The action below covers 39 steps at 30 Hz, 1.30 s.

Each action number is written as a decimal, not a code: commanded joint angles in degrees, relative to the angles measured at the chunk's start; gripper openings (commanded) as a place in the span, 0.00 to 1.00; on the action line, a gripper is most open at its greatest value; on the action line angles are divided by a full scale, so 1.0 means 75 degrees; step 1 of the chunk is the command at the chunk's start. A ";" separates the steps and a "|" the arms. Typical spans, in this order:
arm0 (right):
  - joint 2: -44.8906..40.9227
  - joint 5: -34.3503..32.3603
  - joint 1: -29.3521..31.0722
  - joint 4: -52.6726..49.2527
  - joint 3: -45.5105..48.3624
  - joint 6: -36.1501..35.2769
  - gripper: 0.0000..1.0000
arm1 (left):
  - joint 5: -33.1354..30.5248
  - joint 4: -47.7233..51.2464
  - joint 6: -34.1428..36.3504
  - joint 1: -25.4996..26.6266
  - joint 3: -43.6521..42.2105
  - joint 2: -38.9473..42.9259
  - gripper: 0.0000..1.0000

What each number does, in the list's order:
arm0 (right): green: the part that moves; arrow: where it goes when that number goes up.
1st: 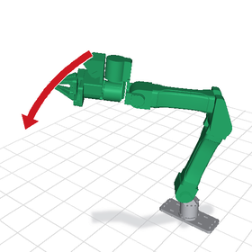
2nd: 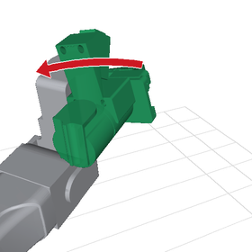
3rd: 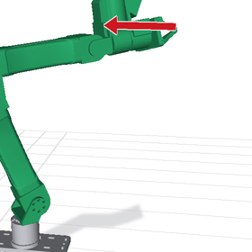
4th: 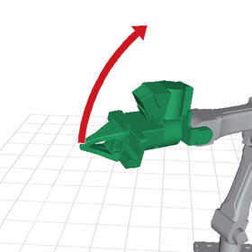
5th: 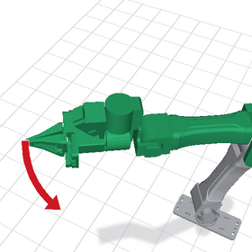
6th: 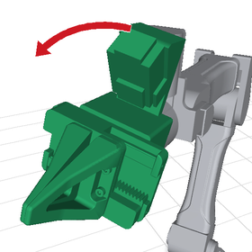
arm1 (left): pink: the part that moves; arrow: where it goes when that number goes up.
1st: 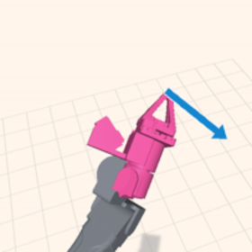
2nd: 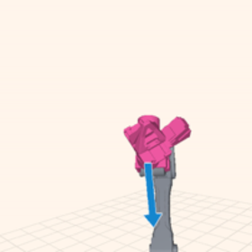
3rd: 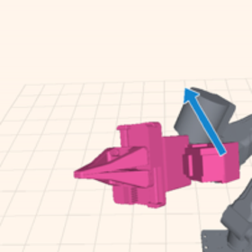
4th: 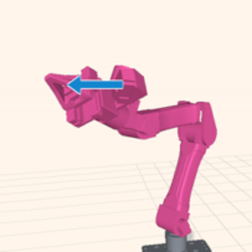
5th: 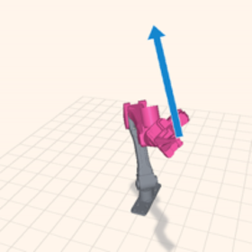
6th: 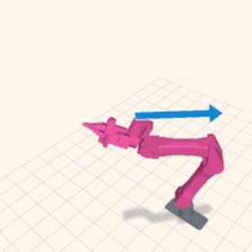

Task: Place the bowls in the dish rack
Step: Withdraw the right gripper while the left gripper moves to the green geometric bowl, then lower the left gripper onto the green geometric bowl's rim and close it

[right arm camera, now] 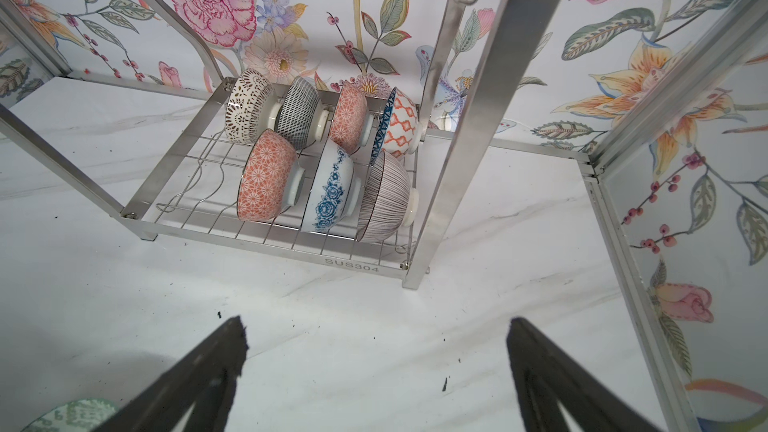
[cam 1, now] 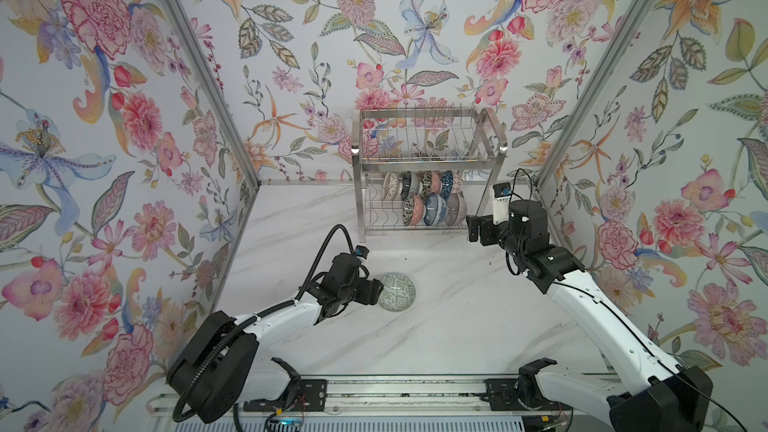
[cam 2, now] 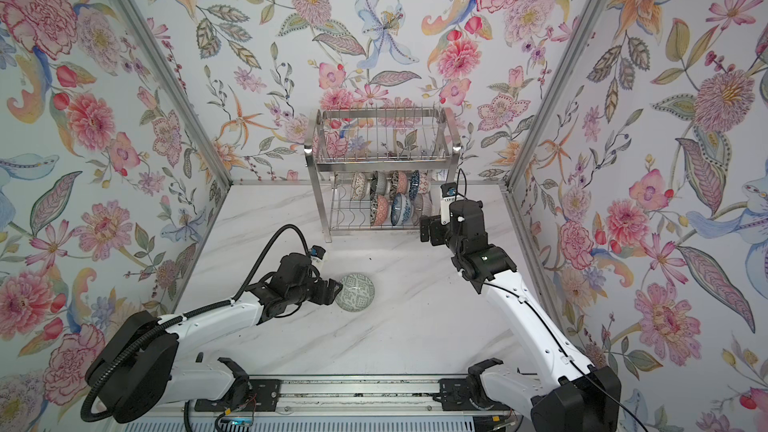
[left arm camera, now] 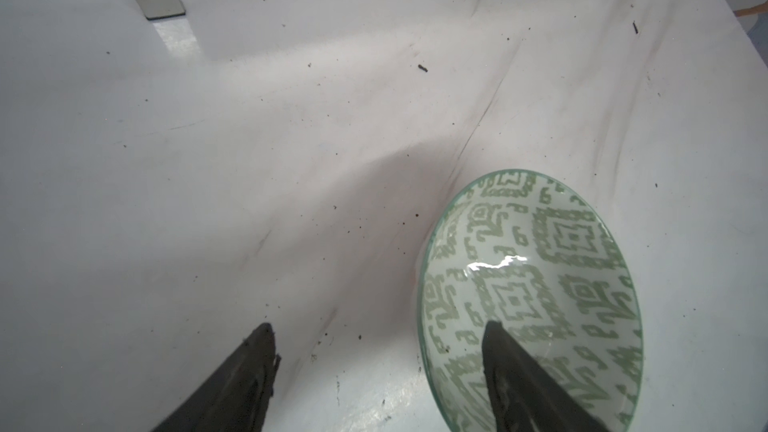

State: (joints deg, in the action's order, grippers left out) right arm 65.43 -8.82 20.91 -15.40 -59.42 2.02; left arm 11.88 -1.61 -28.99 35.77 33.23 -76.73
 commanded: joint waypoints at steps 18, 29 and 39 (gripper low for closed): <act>0.0108 0.0142 -0.0022 0.0005 0.0118 0.0104 0.99 | 0.0086 -0.0056 0.0160 0.0253 0.0076 -0.0601 0.43; 0.0065 0.0244 -0.0023 0.0005 0.0118 0.0114 0.99 | -0.0211 0.0299 0.0424 0.0235 0.0272 -0.0428 0.10; 0.0086 0.0578 -0.0017 0.0008 0.0118 0.0241 0.99 | -0.0665 0.0646 0.0644 0.0212 0.0699 -0.0082 0.00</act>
State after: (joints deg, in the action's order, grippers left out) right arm 65.91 -6.17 20.91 -15.40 -59.11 2.31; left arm 9.85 0.73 -25.91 37.36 36.05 -79.05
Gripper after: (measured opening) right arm 0.992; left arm 0.068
